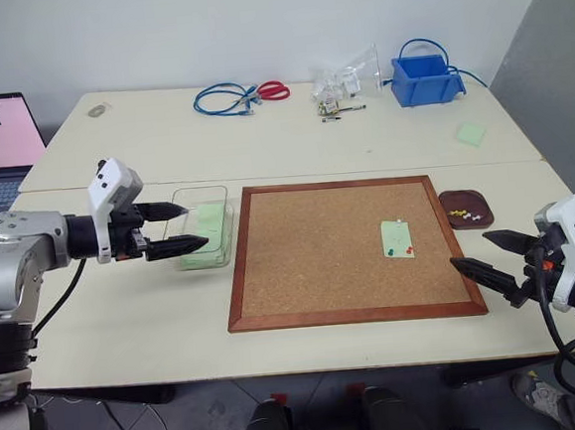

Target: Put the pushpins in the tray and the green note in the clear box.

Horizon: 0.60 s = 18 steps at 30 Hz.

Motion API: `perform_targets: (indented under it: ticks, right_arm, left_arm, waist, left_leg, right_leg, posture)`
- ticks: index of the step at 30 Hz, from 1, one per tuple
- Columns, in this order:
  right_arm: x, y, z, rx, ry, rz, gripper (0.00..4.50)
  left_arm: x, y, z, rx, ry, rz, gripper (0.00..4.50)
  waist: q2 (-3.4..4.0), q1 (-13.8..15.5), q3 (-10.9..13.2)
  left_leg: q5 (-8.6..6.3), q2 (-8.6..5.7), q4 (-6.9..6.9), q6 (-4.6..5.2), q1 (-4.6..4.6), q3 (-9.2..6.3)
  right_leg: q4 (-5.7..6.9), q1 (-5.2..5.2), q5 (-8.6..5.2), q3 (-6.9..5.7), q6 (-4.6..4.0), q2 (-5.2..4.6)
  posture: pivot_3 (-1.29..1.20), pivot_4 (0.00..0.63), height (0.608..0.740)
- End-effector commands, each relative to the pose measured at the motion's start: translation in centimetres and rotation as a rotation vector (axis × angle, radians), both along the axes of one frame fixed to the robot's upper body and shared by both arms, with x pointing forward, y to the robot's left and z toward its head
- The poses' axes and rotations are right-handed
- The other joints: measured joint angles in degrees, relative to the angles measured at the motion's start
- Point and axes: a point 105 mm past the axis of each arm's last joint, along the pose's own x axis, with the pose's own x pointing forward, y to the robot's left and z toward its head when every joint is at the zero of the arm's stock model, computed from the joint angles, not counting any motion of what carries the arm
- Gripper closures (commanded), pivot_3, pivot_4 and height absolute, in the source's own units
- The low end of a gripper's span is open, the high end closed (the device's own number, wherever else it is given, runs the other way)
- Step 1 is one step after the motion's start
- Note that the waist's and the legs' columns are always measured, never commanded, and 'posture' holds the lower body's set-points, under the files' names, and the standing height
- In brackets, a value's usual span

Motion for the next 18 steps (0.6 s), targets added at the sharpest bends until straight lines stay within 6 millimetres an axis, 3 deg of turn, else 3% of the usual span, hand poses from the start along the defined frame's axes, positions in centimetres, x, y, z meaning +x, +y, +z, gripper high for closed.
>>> perform_targets:
  ticks: [1, 7, 13, 18]
  right_arm:
    - [-0.4, 0.2, 0.9, -0.023, -0.043, 0.010, 0.00]
    - [-0.8, -0.8, 0.8, -0.041, -0.023, -0.023, 0.00]
    - [-1.5, -2.2, 1.2, -0.053, -0.010, -0.067, 0.00]
    - [-1.5, -1.9, 1.0, -0.049, 0.000, -0.045, 0.00]
  left_arm:
    - [-0.1, 0.1, 1.6, -0.010, -0.052, -0.005, 0.06]
    - [0.1, 1.8, 2.5, 0.006, -0.070, 0.060, 0.06]
    - [-1.1, 3.3, 2.2, 0.028, -0.046, 0.087, 0.06]
    - [-1.1, 3.3, 2.2, 0.020, -0.041, 0.088, 0.06]
  waist:
    - [0.00, 0.0, 0.0]
    - [0.00, 0.0, 0.0]
    - [0.01, 0.0, 0.0]
    - [0.00, 0.1, 0.0]
  left_leg:
    - [0.00, 0.00, 0.00, 0.00, 0.00, 0.00]
    - [0.00, 0.00, 0.00, 0.00, 0.00, 0.00]
    - [0.00, 0.01, -0.02, 0.00, 0.03, 0.03]
    - [0.00, 0.02, 0.00, 0.00, 0.02, -0.01]
  right_leg:
    - [0.00, 0.00, 0.00, 0.00, 0.00, 0.00]
    - [0.00, 0.00, 0.00, 0.00, 0.00, 0.00]
    - [-0.02, 0.00, 0.00, 0.03, 0.00, 0.00]
    - [-0.04, 0.06, 0.00, -0.03, 0.00, 0.00]
  posture:
    - [0.00, 0.150, 0.740]
    - [0.00, 0.150, 0.740]
    - [0.00, 0.150, 0.740]
    - [0.00, 0.150, 0.740]
